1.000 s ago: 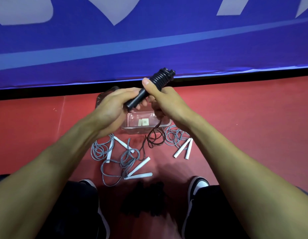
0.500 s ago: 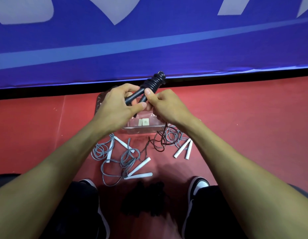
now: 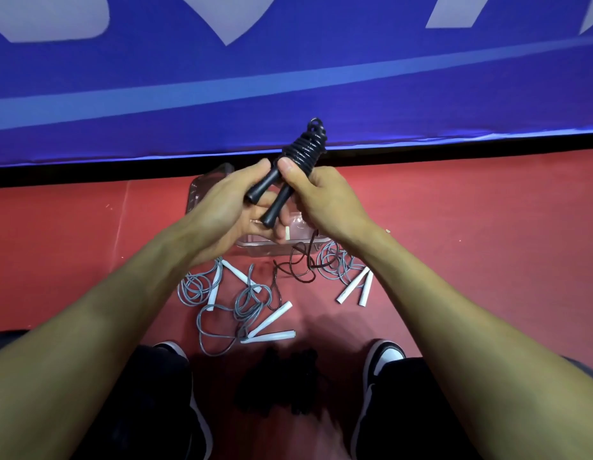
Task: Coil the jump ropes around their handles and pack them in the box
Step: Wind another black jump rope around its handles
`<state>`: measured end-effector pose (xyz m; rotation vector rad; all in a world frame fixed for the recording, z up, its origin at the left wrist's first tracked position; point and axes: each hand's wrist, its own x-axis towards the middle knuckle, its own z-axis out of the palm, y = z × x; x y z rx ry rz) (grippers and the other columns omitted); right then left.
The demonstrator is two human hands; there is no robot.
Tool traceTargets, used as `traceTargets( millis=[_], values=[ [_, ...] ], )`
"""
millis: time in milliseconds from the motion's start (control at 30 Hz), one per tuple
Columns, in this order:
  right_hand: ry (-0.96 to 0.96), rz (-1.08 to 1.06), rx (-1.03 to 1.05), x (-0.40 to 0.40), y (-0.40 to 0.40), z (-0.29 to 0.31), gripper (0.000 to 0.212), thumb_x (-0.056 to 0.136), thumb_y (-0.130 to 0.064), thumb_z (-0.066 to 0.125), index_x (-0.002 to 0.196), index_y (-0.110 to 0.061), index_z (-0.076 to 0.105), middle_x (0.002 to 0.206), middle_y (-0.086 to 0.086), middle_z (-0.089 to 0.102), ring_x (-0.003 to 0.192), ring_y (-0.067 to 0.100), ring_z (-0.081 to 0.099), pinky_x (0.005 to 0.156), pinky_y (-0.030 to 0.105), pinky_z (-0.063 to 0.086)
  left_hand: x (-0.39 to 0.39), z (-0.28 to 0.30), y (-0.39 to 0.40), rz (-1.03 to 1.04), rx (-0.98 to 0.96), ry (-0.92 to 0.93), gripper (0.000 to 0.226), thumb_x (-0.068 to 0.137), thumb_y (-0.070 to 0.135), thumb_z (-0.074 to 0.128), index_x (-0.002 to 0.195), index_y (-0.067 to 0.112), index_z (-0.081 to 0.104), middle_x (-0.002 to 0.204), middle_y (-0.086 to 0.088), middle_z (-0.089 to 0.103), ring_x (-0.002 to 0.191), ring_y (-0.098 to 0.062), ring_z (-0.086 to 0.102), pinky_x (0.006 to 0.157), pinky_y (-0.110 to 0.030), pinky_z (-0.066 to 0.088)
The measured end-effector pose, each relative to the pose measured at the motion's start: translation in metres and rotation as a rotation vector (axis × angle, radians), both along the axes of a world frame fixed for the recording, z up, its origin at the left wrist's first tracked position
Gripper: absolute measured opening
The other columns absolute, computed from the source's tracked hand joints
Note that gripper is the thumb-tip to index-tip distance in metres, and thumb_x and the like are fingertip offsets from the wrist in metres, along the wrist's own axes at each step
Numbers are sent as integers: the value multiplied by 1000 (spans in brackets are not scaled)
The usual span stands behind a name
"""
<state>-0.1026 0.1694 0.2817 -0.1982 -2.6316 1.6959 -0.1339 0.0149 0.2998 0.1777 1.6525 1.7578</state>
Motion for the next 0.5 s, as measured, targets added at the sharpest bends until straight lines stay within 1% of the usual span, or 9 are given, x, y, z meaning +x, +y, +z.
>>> traceTargets(
  millis=[33,67,133,167,233,300,333,400,500],
  values=[
    [-19,-8,-17,0,0,-1,60,101,-57,43,57,-16,45,45,-6,41,44,10,36,53,30,31,-1,-2,1,31,-10,27,36,108,32,34,99,4,55,65,-14,58,54,-29,54,56,-39,51],
    [-51,-5,-26,1,-1,-1,61,101,-59,40,57,-16,47,44,-7,43,43,11,38,53,31,34,-2,-5,2,74,-24,85,33,108,27,34,92,5,53,60,-9,55,52,-27,49,54,-39,46],
    [-147,23,-21,4,-1,1,70,101,-64,32,61,-12,58,44,-6,51,43,12,47,53,30,40,-2,-14,5,145,-74,242,23,101,20,37,85,11,50,56,-2,53,51,-22,45,54,-36,40],
    [-194,37,-20,5,-1,2,76,99,-67,29,65,-8,63,46,-4,54,44,15,49,52,29,41,-2,-17,5,168,-103,300,18,96,24,40,87,14,51,59,-1,54,54,-20,45,56,-34,40],
    [-246,47,-30,6,0,4,85,95,-74,27,69,-3,65,51,3,54,46,18,49,52,28,41,-5,-21,3,156,-193,397,21,89,39,43,96,23,54,71,2,56,64,-15,47,67,-36,43],
    [-221,24,-43,6,0,5,78,94,-76,31,64,-8,58,50,0,48,45,15,42,52,28,36,-9,-23,-1,75,-289,488,30,85,56,44,104,35,52,79,10,55,72,-12,47,78,-39,42],
    [-191,6,-39,5,0,5,71,95,-74,33,62,-13,50,49,-3,43,44,13,37,52,27,32,-10,-23,-3,45,-319,509,35,82,61,43,107,38,51,78,15,54,74,-12,47,79,-40,41],
    [-140,-16,8,5,-1,6,64,98,-67,37,60,-16,41,48,-5,35,44,12,29,51,28,25,-13,-26,-3,29,-361,522,40,83,60,44,114,37,51,76,18,52,74,-10,47,80,-38,39],
    [-98,-9,113,5,-1,4,68,102,-59,37,61,-6,47,56,4,37,51,17,31,55,33,27,-12,-26,-2,7,-421,568,48,87,50,46,130,29,53,78,14,49,71,-6,48,76,-35,37]
  ],
)
